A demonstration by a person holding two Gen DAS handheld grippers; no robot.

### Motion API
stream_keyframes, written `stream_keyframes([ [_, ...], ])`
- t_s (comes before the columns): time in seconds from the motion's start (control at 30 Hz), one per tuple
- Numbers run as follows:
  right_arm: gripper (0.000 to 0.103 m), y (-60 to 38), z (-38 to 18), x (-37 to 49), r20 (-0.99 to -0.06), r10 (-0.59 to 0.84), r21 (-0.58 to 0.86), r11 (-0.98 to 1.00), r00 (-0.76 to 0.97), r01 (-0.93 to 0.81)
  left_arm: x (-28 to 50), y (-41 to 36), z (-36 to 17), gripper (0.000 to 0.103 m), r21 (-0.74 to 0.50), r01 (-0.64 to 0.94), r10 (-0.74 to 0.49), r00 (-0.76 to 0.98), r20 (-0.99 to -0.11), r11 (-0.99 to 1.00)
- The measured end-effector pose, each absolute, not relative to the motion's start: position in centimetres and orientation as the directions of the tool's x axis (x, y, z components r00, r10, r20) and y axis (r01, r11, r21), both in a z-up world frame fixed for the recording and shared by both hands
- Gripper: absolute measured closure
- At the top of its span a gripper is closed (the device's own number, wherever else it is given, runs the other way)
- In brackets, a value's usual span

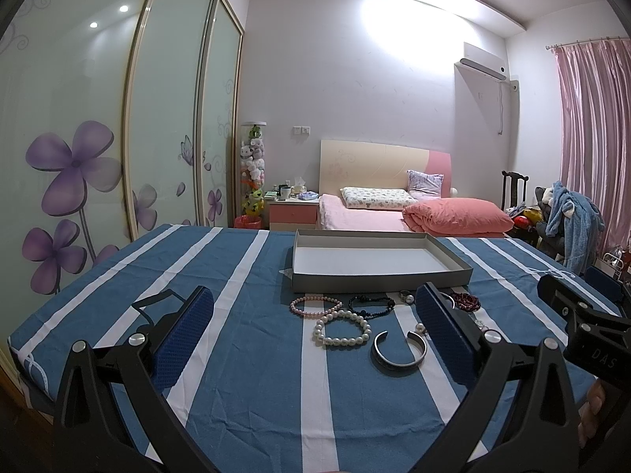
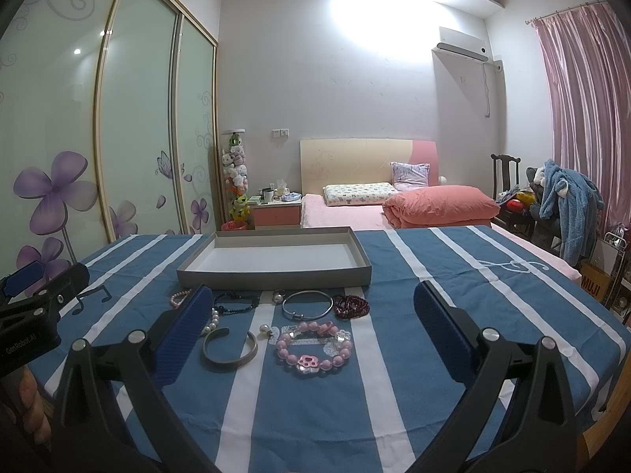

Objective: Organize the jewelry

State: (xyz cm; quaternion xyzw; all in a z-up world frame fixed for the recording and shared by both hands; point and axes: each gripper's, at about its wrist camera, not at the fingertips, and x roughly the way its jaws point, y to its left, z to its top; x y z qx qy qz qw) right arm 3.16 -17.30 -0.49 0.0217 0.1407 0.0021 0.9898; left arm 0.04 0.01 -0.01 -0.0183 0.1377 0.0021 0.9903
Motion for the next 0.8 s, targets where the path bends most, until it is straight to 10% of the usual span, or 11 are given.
stream_keyframes([
  [0.8, 0.004, -17.29, -0.68, 3.33, -0.281, 0.010, 0.043, 0.999, 0.960, 0.002, 0.04, 0.01, -0.01, 0.002, -0.036, -0.009, -0.001, 0.961, -0.275, 0.999],
])
